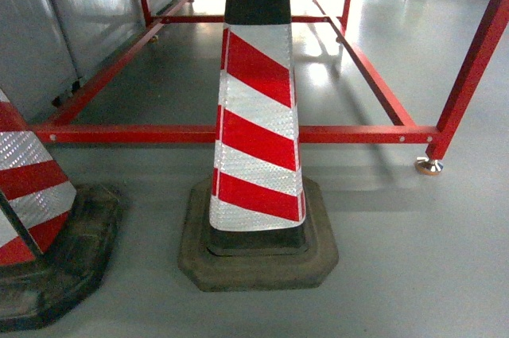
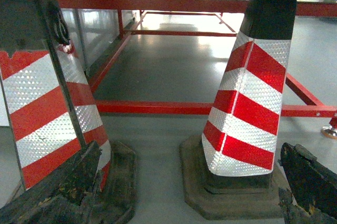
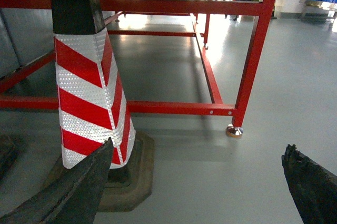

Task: Sort blue parts and orange caps into right shelf containers

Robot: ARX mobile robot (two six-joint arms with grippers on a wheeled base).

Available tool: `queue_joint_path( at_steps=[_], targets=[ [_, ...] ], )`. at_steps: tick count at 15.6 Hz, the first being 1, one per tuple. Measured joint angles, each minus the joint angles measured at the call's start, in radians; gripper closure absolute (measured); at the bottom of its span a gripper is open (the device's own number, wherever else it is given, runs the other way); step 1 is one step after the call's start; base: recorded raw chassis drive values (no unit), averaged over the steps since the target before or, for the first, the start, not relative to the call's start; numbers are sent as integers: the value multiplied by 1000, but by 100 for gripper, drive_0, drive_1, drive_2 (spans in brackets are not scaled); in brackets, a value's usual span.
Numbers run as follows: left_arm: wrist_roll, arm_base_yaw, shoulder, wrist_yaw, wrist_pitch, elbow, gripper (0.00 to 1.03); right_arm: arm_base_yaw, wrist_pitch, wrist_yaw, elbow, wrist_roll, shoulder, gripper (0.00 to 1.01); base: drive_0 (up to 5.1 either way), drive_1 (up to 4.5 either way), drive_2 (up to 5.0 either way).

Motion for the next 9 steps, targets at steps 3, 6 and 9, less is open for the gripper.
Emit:
queue_joint_path(
  at_steps=[3, 6, 9],
  targets=[
    [0, 0, 0, 0, 0, 0, 5, 0, 0, 0, 0, 0, 0, 3, 0, 0, 0],
    [0, 0, 0, 0, 0, 0, 5, 0, 0, 0, 0, 0, 0, 3, 0, 0, 0],
    [0, 0, 0, 0, 0, 0, 5, 0, 0, 0, 0, 0, 0, 3, 0, 0, 0]
  ],
)
